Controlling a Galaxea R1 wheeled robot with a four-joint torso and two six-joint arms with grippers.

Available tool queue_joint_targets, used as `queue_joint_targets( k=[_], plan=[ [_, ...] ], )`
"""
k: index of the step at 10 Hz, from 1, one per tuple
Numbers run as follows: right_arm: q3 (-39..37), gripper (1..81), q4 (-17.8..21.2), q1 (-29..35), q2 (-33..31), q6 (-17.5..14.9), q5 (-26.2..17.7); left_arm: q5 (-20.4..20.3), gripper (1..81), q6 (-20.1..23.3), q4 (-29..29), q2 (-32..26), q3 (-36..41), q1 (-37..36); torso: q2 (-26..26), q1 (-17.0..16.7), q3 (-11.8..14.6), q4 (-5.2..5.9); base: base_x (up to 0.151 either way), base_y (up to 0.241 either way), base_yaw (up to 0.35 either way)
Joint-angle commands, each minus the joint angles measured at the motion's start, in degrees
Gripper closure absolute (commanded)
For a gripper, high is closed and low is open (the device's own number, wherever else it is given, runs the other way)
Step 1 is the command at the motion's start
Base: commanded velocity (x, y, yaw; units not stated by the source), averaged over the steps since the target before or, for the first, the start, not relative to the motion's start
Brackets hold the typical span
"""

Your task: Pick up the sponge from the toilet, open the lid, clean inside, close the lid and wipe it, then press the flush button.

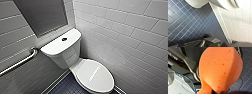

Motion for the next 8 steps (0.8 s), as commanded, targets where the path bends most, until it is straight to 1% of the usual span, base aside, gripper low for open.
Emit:
queue_joint_targets(
  k=[1,2,4,6,8],
  plan=[
    [1.4,81.1,-0.6,-4.3,-1.0,-0.2,-3.4,4.3,1.0,-0.1,-1.8,-0.5,1.3,-5.9,0.0,0.0,0.0,0.00,0.000,0.000,0.000],
    [1.1,81.1,-0.8,-5.2,-0.2,-0.2,-1.6,4.3,1.0,-0.1,-1.6,0.2,1.1,-6.3,-0.5,0.3,0.0,0.00,0.000,0.000,0.000],
    [0.0,81.1,-1.1,-7.0,2.6,-0.2,-1.3,4.4,1.0,0.0,-1.0,3.1,-0.2,-7.7,-0.6,0.5,0.0,0.00,0.000,0.000,0.000],
    [-6.0,81.1,-1.2,-8.0,7.8,-0.2,-1.3,4.4,1.0,-0.1,-1.8,7.0,-3.4,-9.8,-0.6,0.5,0.0,0.00,0.000,0.000,0.000],
    [-9.5,81.1,-1.1,-8.3,10.1,-0.2,-1.2,4.5,1.0,-0.3,-2.8,10.5,-5.6,-11.3,-0.6,0.5,0.0,0.00,0.000,0.000,0.000]
  ],
)
